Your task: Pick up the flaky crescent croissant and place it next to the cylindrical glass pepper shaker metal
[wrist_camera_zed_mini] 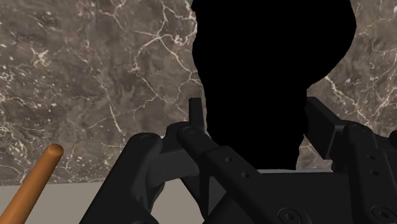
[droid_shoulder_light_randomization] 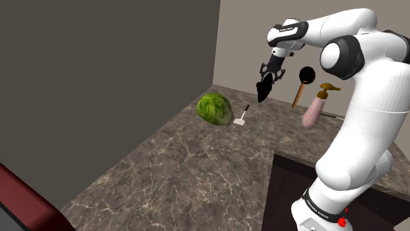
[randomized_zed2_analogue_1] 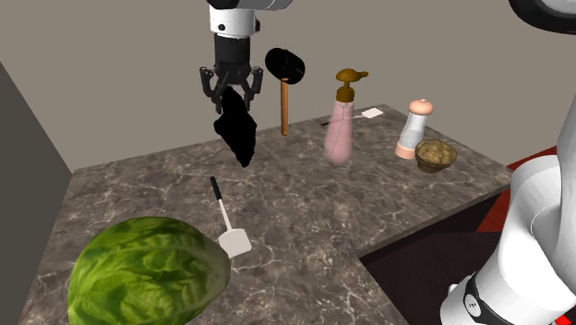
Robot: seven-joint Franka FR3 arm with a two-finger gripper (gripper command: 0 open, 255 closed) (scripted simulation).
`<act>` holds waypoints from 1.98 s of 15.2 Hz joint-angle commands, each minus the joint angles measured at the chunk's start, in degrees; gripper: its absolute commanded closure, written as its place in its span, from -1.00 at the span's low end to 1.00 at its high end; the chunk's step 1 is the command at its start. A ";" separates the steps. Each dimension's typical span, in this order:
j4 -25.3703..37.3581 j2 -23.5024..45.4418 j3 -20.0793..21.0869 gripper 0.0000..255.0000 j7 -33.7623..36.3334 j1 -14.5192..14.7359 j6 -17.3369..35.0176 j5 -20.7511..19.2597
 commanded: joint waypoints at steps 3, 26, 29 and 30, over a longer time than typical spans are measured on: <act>3.15 -0.03 -0.06 1.00 0.44 -0.10 -3.12 -0.15; -19.66 -26.64 -3.80 1.00 -4.94 -3.86 -5.60 -9.97; -23.83 -31.60 -4.69 1.00 -6.51 -5.45 -6.12 -12.12; -25.07 -33.20 -5.01 1.00 -7.09 -6.03 -6.38 -12.84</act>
